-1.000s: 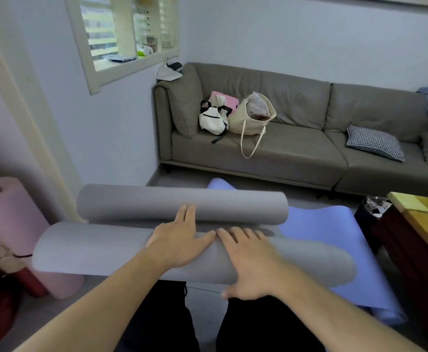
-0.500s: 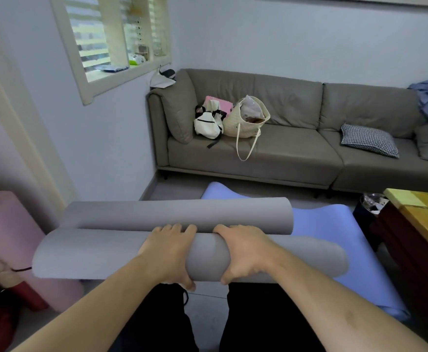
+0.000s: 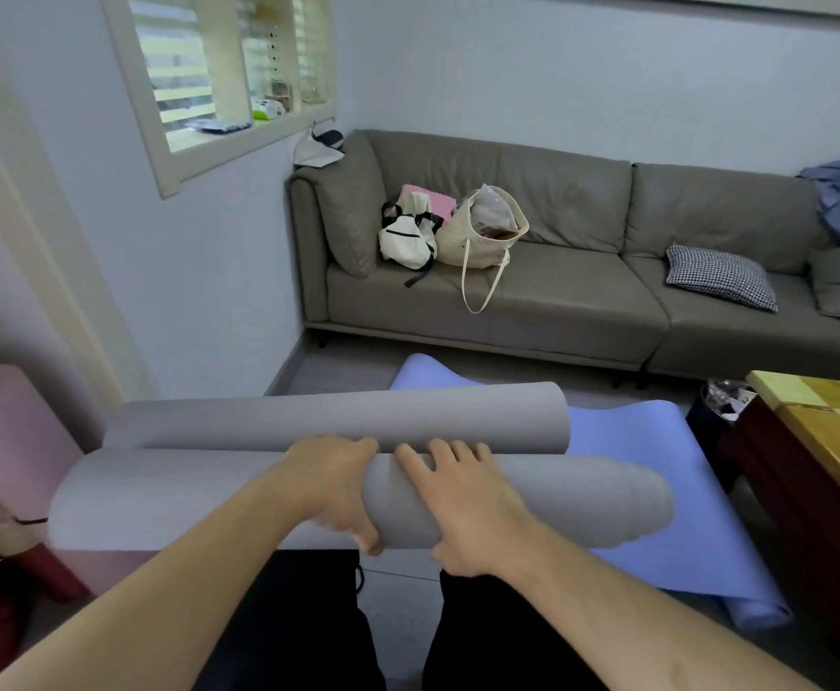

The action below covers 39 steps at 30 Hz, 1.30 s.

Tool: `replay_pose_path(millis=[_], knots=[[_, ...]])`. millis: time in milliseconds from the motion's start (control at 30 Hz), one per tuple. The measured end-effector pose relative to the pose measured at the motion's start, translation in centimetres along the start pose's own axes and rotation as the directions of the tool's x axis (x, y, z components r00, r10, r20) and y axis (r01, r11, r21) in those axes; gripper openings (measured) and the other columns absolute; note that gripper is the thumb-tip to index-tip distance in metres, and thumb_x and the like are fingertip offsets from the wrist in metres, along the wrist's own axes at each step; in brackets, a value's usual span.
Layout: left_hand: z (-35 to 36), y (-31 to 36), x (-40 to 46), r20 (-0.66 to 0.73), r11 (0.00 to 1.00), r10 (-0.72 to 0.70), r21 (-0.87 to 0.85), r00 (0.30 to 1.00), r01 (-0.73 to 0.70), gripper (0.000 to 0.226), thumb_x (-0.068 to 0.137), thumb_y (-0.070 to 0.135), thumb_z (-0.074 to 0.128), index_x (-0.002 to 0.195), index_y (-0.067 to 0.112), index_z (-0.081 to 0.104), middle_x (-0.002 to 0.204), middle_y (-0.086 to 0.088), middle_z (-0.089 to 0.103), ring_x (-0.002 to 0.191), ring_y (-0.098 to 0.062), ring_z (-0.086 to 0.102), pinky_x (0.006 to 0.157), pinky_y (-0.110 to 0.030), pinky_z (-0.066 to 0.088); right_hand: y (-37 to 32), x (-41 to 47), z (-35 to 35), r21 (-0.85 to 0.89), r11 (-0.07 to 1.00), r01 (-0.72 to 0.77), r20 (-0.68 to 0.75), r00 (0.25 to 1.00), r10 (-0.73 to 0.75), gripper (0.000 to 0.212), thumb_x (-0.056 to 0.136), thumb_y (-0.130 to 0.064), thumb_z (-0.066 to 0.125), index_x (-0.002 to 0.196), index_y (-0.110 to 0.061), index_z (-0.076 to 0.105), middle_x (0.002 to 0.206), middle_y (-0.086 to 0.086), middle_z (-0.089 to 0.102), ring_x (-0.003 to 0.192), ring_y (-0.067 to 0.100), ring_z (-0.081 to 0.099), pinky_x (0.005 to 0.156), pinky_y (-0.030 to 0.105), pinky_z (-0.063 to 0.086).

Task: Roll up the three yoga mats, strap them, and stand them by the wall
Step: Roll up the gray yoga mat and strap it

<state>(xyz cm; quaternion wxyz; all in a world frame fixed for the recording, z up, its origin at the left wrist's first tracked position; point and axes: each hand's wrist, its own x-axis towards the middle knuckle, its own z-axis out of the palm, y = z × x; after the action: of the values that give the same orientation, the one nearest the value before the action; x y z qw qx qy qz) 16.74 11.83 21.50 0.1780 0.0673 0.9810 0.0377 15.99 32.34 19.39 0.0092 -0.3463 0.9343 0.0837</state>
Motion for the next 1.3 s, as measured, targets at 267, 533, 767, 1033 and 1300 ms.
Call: replay_pose_path(millis=[267,533,767,1033,1300], knots=[[2.5,0.7,0.0,-0.25,0.99,0.014,0.138,0.968,0.021,0.095,0.048,0.069,0.078,0.127,0.031,0.044,0.137,0.008,0.051,0.125,-0.02,0.05,0.103,-0.042,0.042,1.9,1.9,-1.0,0.196,0.981,-0.009,0.06,0.998,-0.002,0.099,0.054,-0.046,0.09,0.136,-0.038,0.035,0.114,-0.004,0.058,0.103,0.025,0.06,0.086,0.045,0.049],[1.7,1.5,-1.5,-0.183,0.996,0.026,0.086,0.983,-0.01,0.08,0.049,0.066,0.082,0.105,0.03,0.038,0.112,0.01,0.059,0.094,-0.019,0.055,0.082,-0.038,0.043,3.3,0.8,-2.0,0.447,0.889,-0.101,0.2,0.98,0.012,0.105,0.076,-0.061,0.078,0.161,-0.042,0.018,0.15,-0.006,0.048,0.134,0.022,0.05,0.108,0.04,0.043],[1.5,1.8,-1.7,-0.178,0.997,0.034,0.072,0.984,-0.021,0.078,0.048,0.064,0.08,0.105,0.031,0.037,0.104,0.013,0.057,0.091,-0.018,0.054,0.085,-0.039,0.048,5.8,4.6,-1.4,0.437,0.869,-0.232,-0.131,0.939,0.317,0.088,0.084,-0.044,0.084,0.157,-0.03,0.037,0.157,0.0,0.033,0.147,0.026,0.031,0.119,0.04,0.034],[1.3,1.4,-1.5,-0.147,0.997,0.036,0.067,0.989,-0.026,0.083,0.045,0.069,0.08,0.109,0.032,0.042,0.104,0.013,0.058,0.094,-0.019,0.058,0.076,-0.037,0.041,7.4,7.7,-0.9,0.266,0.932,-0.246,-0.016,0.966,0.26,0.062,0.082,-0.041,0.081,0.134,-0.029,0.05,0.128,0.002,0.064,0.116,0.03,0.061,0.09,0.038,0.042],[0.8,1.1,-0.4,-0.092,0.999,-0.023,-0.024,0.995,0.021,0.139,0.042,0.098,0.067,0.151,0.017,0.034,0.152,0.001,0.047,0.135,-0.023,0.048,0.108,-0.043,0.044,7.7,6.3,-5.3,0.264,0.945,-0.191,-0.098,0.97,0.224,0.032,0.096,-0.053,0.066,0.122,-0.035,0.059,0.118,-0.006,0.069,0.11,0.026,0.061,0.082,0.035,0.035]])
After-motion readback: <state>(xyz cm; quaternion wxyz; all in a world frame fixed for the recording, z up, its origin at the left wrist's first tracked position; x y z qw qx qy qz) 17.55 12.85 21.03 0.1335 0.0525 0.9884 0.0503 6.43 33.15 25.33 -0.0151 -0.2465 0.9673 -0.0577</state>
